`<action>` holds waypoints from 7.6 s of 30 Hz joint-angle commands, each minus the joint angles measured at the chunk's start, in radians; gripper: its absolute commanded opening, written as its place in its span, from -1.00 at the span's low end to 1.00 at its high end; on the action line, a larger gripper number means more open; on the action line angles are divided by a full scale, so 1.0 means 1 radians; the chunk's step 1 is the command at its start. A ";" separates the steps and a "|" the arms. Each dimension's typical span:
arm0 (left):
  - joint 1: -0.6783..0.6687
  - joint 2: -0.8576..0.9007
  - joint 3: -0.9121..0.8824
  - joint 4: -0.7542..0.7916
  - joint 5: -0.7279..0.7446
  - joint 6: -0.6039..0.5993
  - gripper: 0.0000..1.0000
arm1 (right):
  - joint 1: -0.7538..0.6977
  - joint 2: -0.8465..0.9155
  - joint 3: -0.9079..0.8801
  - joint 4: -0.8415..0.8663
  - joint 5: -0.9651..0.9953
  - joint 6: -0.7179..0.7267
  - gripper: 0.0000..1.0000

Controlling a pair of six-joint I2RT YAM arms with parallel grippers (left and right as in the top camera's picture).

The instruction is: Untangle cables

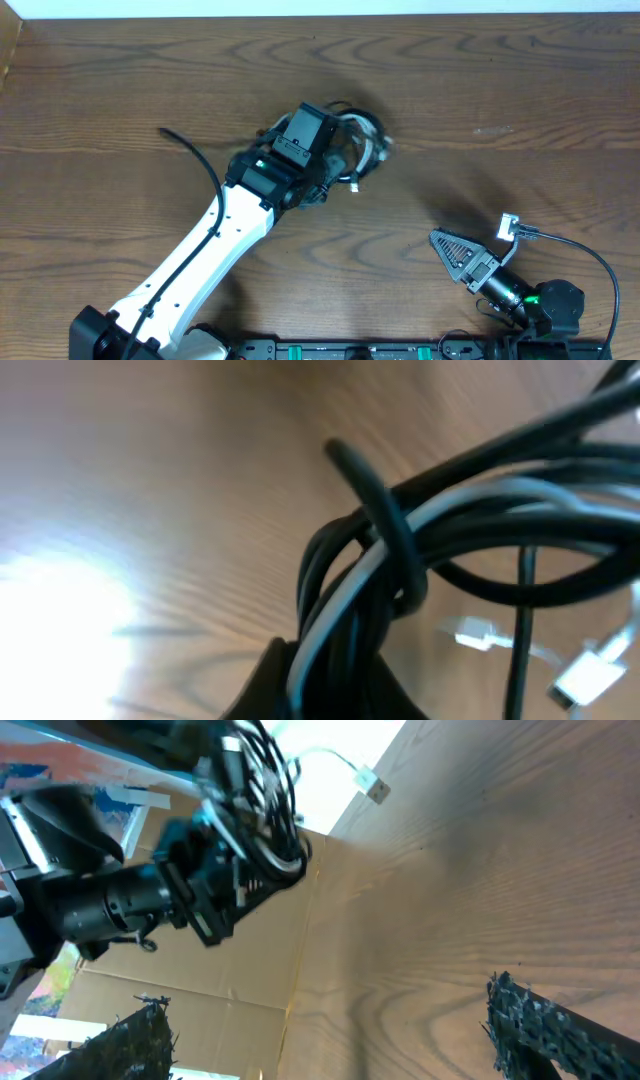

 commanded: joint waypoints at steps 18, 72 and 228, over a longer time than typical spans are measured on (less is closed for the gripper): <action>0.024 -0.003 0.003 0.163 0.950 0.811 -0.84 | -0.002 -0.003 -0.002 -0.003 0.001 -0.068 0.87; -0.089 -0.004 0.003 0.301 -0.150 0.933 -0.85 | -0.002 -0.001 -0.002 0.013 0.175 -0.163 0.57; 0.213 0.088 0.002 0.337 0.848 0.996 -0.85 | 0.293 1.151 0.359 0.991 0.182 -0.060 -0.07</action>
